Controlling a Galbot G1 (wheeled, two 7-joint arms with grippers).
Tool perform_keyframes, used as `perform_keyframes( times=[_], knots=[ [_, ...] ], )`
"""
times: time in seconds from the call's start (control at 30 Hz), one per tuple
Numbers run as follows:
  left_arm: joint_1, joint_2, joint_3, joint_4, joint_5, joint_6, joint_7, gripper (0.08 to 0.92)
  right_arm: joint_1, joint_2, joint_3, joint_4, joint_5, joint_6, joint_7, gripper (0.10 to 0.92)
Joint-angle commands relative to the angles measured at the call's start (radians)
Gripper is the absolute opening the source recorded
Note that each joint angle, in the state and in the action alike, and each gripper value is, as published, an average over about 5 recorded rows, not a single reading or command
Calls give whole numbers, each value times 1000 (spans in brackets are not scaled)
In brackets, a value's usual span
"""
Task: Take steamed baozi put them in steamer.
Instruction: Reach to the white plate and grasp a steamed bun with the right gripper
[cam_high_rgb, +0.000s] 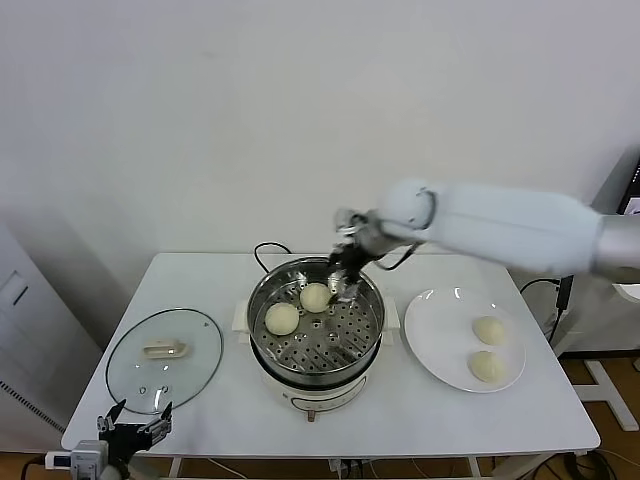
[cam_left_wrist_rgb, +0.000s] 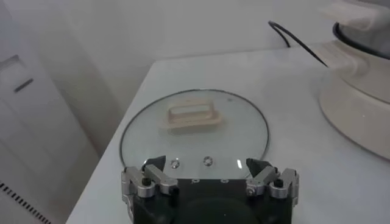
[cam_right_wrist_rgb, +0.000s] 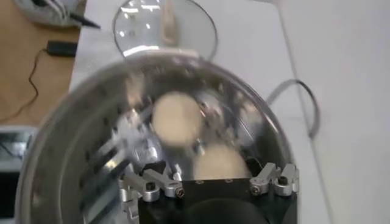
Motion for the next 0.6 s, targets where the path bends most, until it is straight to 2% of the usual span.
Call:
perform_keyframes(
  times=[0.03,0.3,0.6],
  knots=[
    [-5,5,0,-5,-2,6,-1,823,104,-269,-65,-54,-226,187,-293,823],
    [-9,-1,2,-11,-1,14,-3,823,-37,-354,10,-160,-369,320,-382,823],
    [-9,-3,1,-13,0,18,-4,823,-250,-363,158,-235,-549,409,-416,823]
  ],
)
